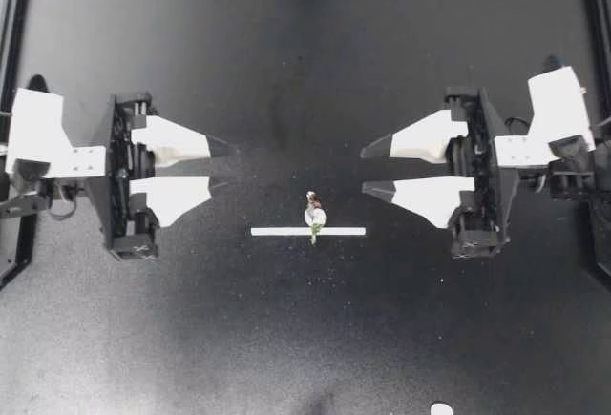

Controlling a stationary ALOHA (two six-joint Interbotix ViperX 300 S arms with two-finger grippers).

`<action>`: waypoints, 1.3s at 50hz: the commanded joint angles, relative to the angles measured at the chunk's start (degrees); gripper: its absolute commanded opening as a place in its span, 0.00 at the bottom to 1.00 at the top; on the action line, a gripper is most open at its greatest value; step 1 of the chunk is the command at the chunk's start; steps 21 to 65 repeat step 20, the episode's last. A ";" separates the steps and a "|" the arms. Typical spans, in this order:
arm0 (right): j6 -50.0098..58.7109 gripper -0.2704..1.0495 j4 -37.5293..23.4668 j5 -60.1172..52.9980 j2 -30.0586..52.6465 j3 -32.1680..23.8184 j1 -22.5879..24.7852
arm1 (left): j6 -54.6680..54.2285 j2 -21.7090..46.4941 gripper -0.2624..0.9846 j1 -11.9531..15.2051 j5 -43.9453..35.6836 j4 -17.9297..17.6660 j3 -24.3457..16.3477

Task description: Pick up the candy and unwrap it.

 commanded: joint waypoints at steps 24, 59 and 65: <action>-0.09 0.56 -0.09 -0.53 -0.88 0.70 -0.44 | 0.09 -1.05 0.43 0.18 -0.62 0.18 0.53; -0.09 0.56 -0.09 -0.53 -0.88 0.70 -0.44 | 0.09 -1.05 0.43 0.18 -0.62 0.18 0.53; -0.09 0.56 -0.09 -0.53 -0.88 0.70 -0.44 | 0.09 -1.05 0.43 0.18 -0.62 0.18 0.53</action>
